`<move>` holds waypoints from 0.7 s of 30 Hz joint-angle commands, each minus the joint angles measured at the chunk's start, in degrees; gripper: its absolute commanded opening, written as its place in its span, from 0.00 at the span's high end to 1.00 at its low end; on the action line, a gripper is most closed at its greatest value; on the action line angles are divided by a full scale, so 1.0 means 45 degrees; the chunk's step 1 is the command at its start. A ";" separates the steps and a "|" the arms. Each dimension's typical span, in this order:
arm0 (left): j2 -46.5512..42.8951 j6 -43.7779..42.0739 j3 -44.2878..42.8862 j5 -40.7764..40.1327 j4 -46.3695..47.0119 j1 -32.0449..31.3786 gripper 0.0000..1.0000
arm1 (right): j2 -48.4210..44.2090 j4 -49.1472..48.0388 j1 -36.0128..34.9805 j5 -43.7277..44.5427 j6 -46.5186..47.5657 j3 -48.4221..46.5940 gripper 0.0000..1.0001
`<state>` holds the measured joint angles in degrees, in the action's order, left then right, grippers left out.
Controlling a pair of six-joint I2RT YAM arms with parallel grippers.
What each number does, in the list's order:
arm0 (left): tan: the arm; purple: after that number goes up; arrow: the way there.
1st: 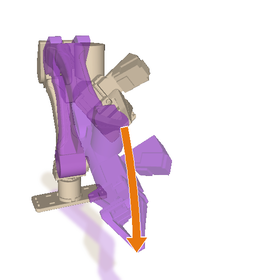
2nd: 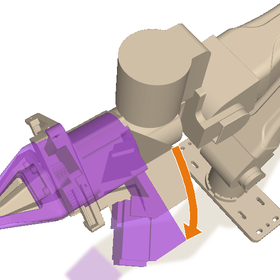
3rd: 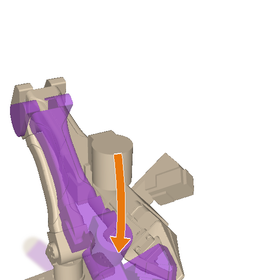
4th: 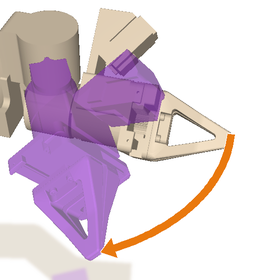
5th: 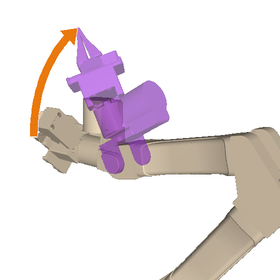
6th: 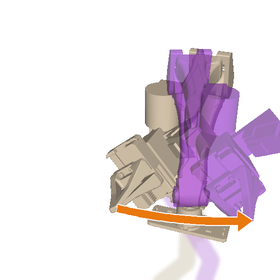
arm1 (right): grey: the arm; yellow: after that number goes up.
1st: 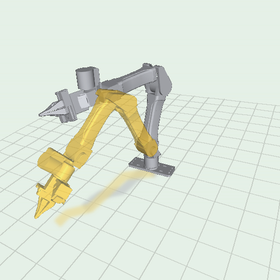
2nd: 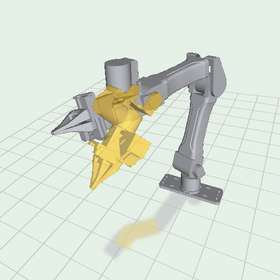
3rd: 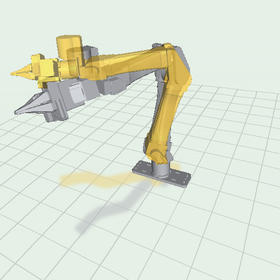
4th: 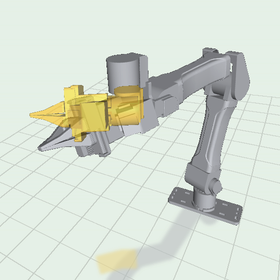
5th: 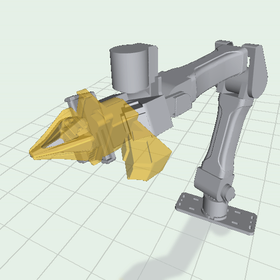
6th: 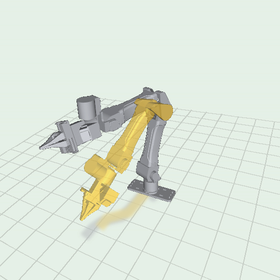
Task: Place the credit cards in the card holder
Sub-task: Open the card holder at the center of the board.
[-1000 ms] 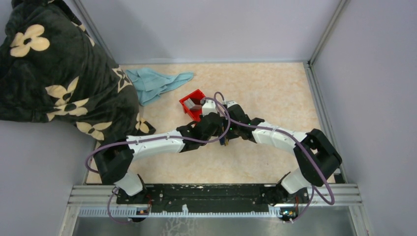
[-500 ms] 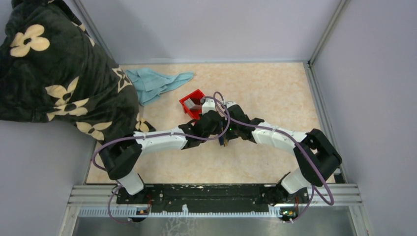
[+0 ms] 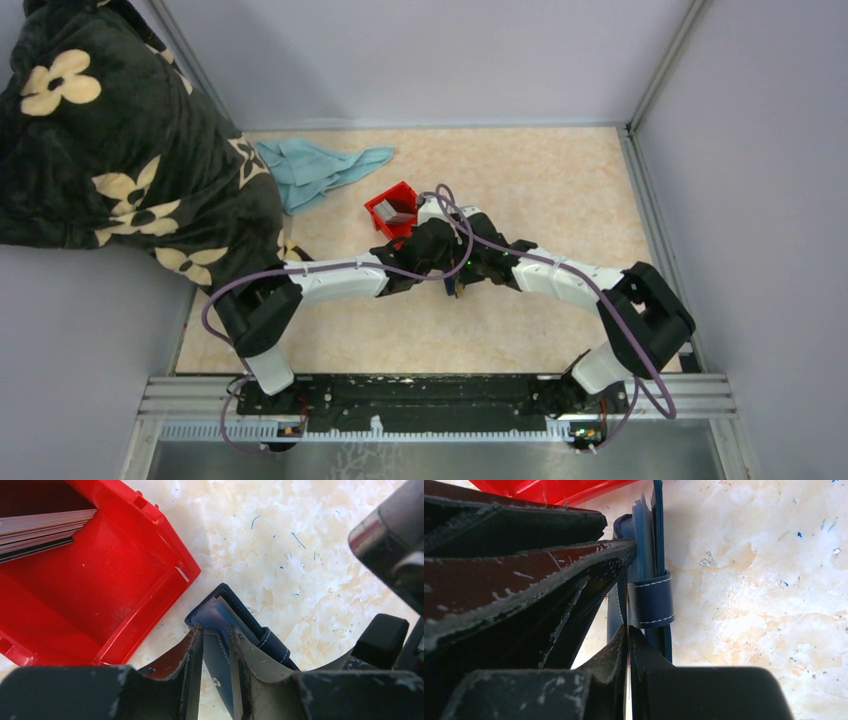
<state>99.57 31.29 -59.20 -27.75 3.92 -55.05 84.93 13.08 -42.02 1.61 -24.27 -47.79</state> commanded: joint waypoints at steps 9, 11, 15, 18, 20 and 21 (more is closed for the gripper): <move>0.0676 -0.0054 -0.0365 0.0440 0.0171 0.0249 0.68 | -0.0239 0.0825 -0.0411 -0.0140 0.0203 -0.0288 1.00; 0.0693 0.0031 -0.0243 0.0505 0.0294 0.0259 0.67 | -0.0268 0.0824 -0.0408 -0.0176 0.0208 -0.0260 1.00; 0.0765 0.0160 -0.0144 0.0618 0.0599 0.0276 0.68 | -0.0298 0.0758 -0.0408 -0.0235 0.0179 -0.0152 1.00; 0.0844 0.0228 -0.0145 0.0723 0.0685 0.0286 0.67 | -0.0344 0.0647 -0.0428 -0.0345 0.0143 -0.0074 1.00; 0.0865 0.0263 -0.0146 0.0801 0.0692 0.0317 0.67 | -0.0356 0.0604 -0.0450 -0.0386 0.0140 -0.0055 1.00; 0.0879 0.0248 -0.0131 0.0813 0.0691 0.0326 0.66 | -0.0371 0.0608 -0.0475 -0.0370 0.0155 -0.0077 1.00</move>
<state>101.45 31.27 -60.25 -25.54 5.61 -54.43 84.79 14.41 -41.87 3.01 -26.09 -47.79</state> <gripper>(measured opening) 0.331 0.006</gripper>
